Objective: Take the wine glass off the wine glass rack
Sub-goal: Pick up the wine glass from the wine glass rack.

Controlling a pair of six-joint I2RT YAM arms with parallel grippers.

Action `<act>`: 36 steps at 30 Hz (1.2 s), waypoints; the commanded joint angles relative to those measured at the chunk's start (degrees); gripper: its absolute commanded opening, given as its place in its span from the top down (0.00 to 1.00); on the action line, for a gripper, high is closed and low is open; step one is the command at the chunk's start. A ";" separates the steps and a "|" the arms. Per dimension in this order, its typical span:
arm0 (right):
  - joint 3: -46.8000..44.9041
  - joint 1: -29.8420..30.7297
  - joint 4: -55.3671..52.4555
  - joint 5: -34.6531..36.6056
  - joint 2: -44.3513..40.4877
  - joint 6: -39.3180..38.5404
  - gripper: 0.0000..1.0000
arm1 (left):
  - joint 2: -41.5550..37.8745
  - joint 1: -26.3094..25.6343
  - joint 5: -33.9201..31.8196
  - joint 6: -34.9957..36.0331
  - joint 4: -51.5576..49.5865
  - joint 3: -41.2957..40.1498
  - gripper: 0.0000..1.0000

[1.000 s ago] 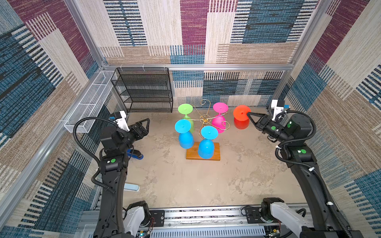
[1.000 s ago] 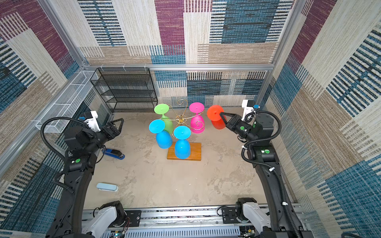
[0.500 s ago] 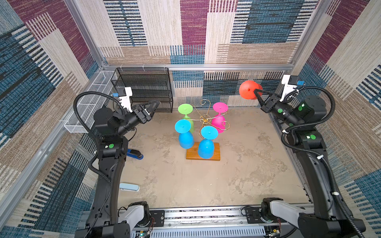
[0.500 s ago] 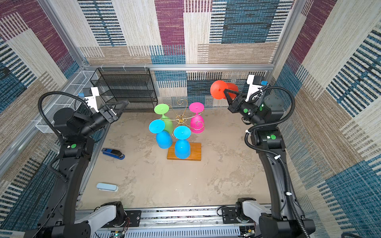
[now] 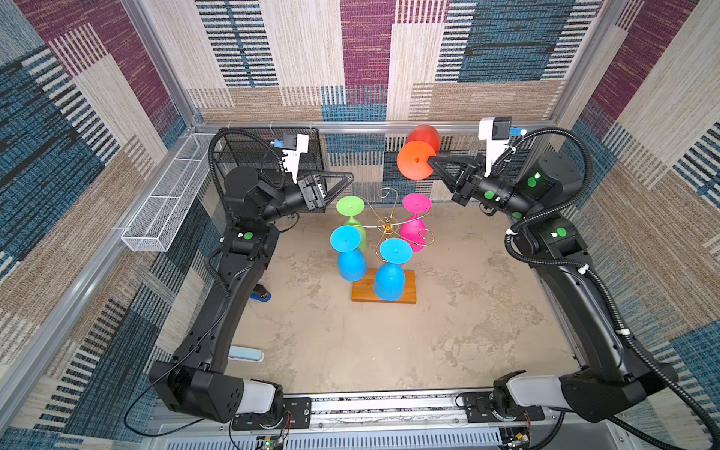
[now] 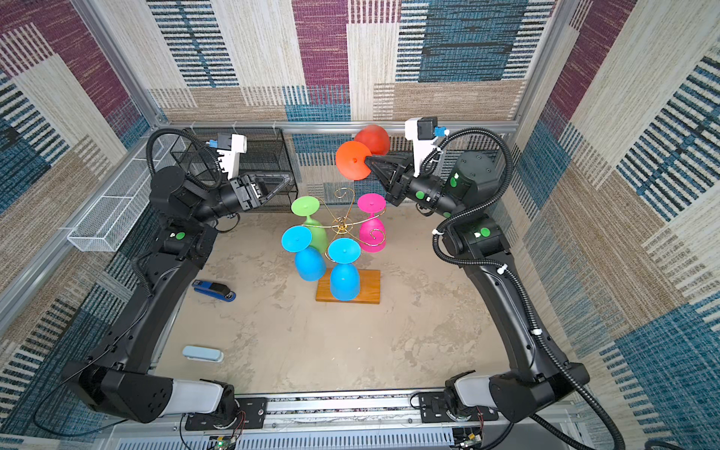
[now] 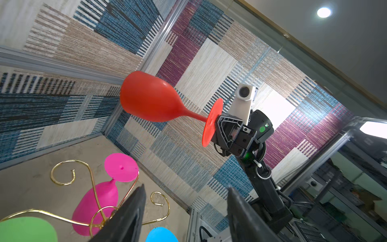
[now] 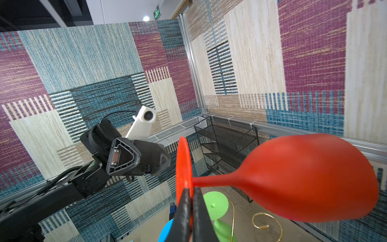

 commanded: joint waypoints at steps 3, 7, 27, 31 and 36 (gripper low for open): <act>2.10 3.11 1.36 -1.67 2.44 -1.41 1.00 | 2.01 -1.63 2.72 -4.78 8.23 2.65 0.37; 2.85 4.70 1.88 -1.85 4.21 -1.18 1.00 | 2.46 -2.60 2.22 -4.47 8.23 2.85 0.38; 6.46 11.08 2.27 0.32 9.78 -0.53 1.00 | 1.46 -4.65 -0.25 -0.48 5.76 0.76 0.56; 6.58 11.28 2.72 0.45 10.05 -0.08 1.00 | 1.05 -4.82 -0.36 -0.72 6.18 0.19 0.65; 6.29 11.46 2.96 0.69 9.96 0.10 1.00 | 0.90 -4.91 -0.56 -2.51 8.53 -0.36 0.87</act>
